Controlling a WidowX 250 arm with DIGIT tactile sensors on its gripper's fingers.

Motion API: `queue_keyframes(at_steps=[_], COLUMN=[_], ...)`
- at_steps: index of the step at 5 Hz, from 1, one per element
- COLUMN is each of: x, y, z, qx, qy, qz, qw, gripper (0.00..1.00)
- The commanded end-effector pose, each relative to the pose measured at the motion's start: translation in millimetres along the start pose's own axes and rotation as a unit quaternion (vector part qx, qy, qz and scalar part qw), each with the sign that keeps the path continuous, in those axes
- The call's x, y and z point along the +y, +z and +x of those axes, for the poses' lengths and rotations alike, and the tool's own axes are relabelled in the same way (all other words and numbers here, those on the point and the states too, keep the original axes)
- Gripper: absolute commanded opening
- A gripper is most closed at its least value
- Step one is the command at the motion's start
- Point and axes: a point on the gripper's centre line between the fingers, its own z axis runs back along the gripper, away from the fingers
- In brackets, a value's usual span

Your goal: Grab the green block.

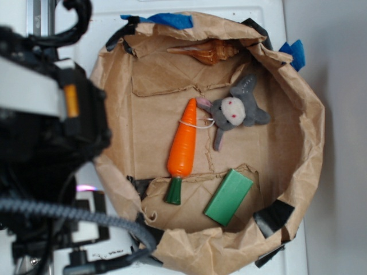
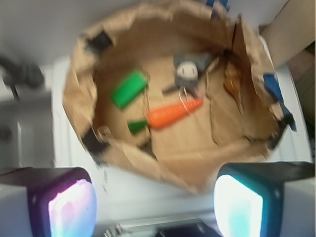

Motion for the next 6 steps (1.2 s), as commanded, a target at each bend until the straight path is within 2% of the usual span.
queue_keyframes(at_steps=[1, 3, 4, 5, 6], x=[9, 9, 38, 41, 39], y=[2, 2, -42, -84, -119], z=[18, 18, 26, 23, 27], qx=[-0.027, -0.027, -0.043, -0.012, 0.013], qy=[0.102, 0.102, 0.124, 0.117, 0.115], qz=[0.022, 0.022, 0.04, 0.008, 0.008], qw=[0.994, 0.994, 0.991, 0.993, 0.993], gripper=[1.0, 1.0, 1.0, 1.0, 1.0])
